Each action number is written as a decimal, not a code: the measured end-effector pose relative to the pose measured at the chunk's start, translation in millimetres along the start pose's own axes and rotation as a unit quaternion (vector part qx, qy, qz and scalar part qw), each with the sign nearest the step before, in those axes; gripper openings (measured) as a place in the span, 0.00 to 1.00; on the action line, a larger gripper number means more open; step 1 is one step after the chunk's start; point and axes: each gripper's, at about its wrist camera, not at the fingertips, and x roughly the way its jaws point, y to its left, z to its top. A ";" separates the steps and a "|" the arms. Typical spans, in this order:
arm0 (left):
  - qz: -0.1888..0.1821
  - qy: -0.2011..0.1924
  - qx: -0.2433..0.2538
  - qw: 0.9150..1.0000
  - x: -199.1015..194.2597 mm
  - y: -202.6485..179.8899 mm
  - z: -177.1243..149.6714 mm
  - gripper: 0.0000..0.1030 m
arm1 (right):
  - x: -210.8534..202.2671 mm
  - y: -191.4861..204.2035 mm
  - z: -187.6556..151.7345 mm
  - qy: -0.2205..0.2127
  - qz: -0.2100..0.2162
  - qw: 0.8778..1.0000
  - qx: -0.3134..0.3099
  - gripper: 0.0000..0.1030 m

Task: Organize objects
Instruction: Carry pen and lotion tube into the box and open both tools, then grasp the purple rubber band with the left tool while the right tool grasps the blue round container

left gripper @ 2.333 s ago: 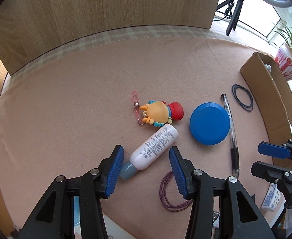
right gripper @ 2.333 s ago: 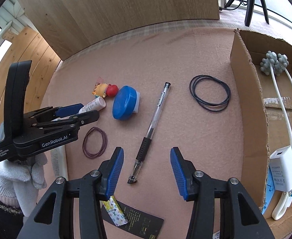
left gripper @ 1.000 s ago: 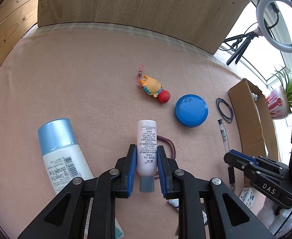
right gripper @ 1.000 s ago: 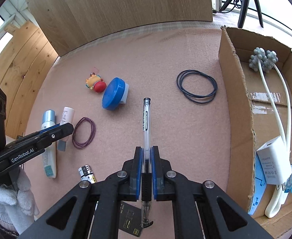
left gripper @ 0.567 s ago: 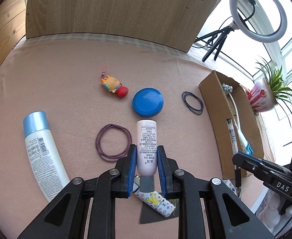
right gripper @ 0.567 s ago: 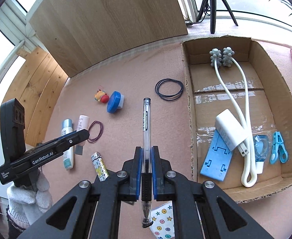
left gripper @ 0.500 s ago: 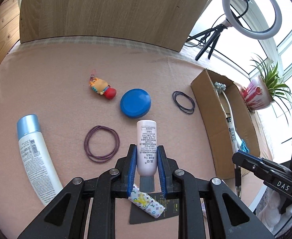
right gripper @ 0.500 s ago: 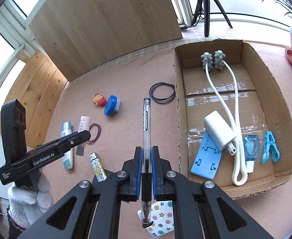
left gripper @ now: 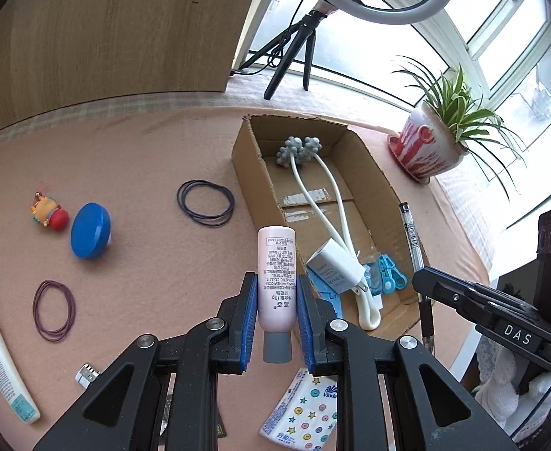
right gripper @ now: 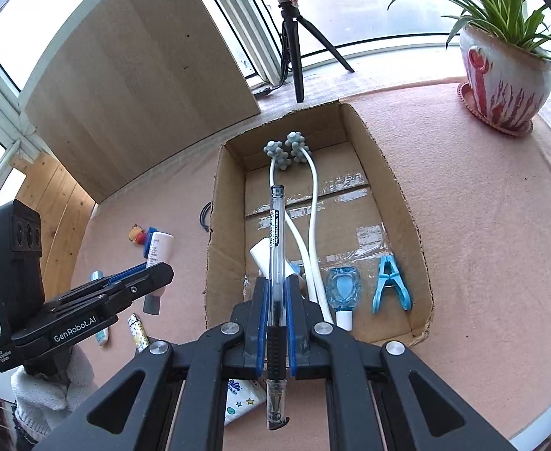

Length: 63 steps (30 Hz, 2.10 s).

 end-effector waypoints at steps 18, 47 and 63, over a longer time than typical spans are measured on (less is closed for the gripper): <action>0.017 0.004 0.015 1.000 62.1 -39.7 35.2 0.21 | 24.6 -39.0 31.4 0.003 -0.018 1.000 0.018 0.08; 0.024 -0.010 0.009 1.000 21.2 -12.1 22.7 0.34 | 27.7 -30.3 18.2 0.022 0.005 0.999 0.046 0.37; 0.103 -0.001 -0.078 0.992 -39.2 122.0 -32.2 0.34 | 26.3 46.1 -9.4 0.041 0.066 0.997 -0.008 0.37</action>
